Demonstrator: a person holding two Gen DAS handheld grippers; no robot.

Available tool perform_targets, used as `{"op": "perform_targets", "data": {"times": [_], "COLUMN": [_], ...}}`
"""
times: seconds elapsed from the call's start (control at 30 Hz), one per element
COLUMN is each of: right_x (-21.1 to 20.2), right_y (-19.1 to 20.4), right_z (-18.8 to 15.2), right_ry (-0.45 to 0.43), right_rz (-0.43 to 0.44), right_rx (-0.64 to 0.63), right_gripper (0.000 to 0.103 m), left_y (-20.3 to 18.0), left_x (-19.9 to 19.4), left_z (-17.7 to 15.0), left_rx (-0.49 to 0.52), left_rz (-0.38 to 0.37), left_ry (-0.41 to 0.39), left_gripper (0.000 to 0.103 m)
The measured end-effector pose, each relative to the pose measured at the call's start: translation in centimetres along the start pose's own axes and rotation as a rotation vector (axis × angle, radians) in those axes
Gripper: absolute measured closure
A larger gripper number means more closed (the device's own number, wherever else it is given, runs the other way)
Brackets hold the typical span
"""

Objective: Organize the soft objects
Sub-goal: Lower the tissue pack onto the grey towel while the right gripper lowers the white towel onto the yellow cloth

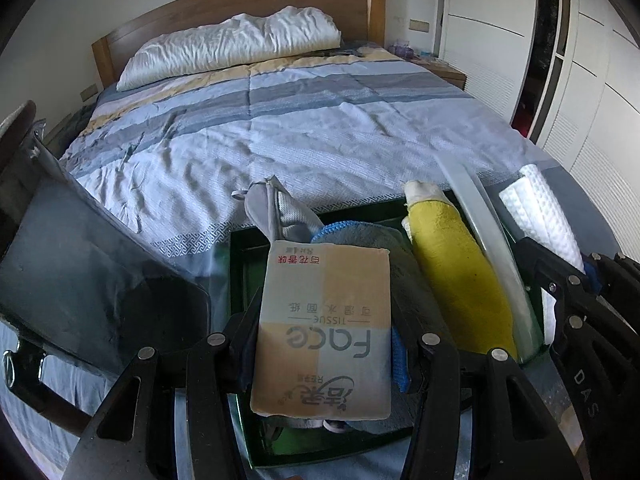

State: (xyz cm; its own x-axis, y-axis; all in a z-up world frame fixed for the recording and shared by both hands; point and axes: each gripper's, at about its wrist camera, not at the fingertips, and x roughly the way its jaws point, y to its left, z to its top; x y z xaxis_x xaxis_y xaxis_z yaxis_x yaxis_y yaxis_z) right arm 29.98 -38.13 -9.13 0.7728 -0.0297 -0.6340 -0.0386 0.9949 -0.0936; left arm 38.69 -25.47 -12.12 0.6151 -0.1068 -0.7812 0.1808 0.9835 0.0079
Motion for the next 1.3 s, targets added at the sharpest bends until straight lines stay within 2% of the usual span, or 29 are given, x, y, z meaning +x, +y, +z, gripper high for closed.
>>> {"op": "perform_targets", "data": {"times": [1.3], "right_x": [5.2], "right_y": [-0.2], "right_z": [0.0], "right_ry": [0.040], "right_rz": [-0.035], "right_rx": [-0.018], "right_gripper": [0.093], "left_y": [0.6], "left_x": [3.0], "left_z": [0.0], "left_rx": [-0.068], "left_rz": [-0.002], "left_ry": [0.049], "left_gripper": [0.057]}}
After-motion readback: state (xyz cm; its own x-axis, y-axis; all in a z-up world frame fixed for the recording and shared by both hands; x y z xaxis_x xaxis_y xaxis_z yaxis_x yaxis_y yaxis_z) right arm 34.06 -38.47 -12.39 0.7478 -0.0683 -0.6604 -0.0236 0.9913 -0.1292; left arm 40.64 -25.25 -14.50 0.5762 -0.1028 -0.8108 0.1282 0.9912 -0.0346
